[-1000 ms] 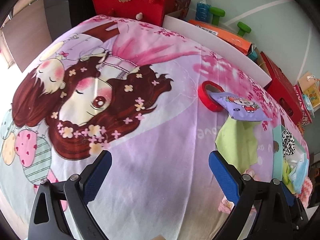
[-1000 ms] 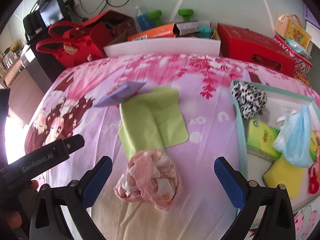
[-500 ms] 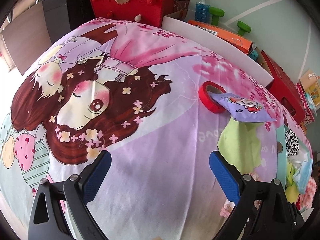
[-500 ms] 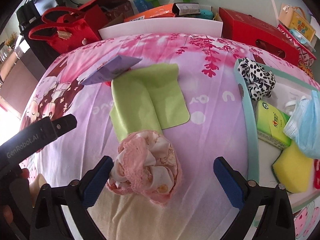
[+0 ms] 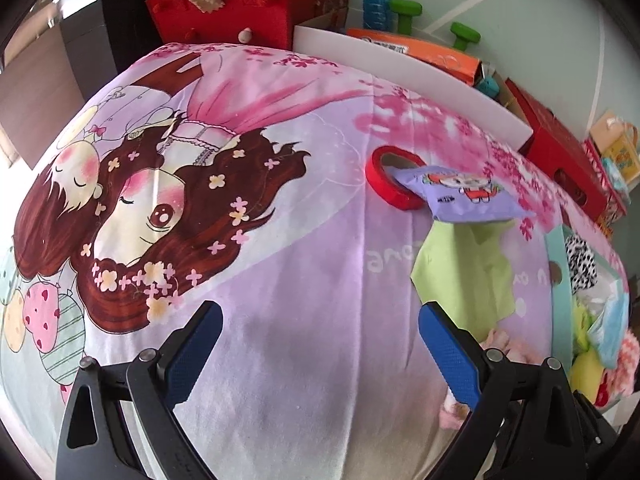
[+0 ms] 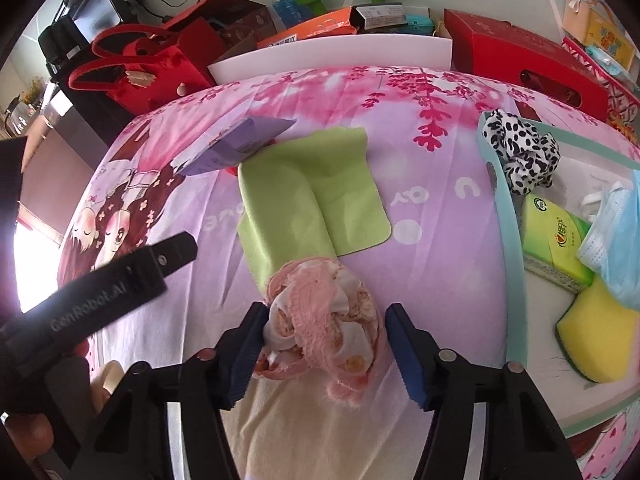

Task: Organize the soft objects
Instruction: 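Grasp the pink lace scrunchie with the right tool while the left tool grasps the green cloth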

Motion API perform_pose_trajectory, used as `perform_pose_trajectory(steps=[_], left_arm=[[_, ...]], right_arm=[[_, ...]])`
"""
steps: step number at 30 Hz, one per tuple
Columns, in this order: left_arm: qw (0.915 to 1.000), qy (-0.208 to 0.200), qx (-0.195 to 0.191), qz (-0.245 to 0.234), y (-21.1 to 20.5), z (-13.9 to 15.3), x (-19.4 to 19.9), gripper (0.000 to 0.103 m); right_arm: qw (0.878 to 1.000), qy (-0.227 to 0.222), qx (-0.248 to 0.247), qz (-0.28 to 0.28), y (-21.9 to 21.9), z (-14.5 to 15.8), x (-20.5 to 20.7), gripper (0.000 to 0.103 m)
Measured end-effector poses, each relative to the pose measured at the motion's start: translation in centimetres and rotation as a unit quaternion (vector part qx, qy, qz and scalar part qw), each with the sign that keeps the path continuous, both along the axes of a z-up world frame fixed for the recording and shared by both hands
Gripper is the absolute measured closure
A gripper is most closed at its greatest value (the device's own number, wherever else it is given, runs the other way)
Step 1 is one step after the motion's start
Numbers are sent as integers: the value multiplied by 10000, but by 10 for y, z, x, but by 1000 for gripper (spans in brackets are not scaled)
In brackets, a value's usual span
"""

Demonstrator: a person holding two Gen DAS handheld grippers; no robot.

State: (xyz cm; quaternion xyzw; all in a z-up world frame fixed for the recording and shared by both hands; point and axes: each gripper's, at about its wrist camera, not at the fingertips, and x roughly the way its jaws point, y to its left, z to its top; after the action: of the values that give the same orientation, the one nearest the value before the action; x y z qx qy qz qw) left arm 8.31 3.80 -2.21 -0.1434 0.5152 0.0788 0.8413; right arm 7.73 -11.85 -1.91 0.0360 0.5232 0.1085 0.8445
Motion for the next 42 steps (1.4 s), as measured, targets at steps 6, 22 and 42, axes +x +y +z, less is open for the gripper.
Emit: perform_pose_trajectory(steps=[6,22,42], left_arm=[[10000,29,0,-64,-3,0,1,5],[9994,8,-349,-42,-11,-6,6,5],[9944,-469,-438,-841,-58,-10,26,48]], right_arm=[[9999,-17,151,-9,-3,0,0,63],[9991,-254,297,-192,-18,11,-3,73],[9938,-630,172,-902,-68,34,-9,73]])
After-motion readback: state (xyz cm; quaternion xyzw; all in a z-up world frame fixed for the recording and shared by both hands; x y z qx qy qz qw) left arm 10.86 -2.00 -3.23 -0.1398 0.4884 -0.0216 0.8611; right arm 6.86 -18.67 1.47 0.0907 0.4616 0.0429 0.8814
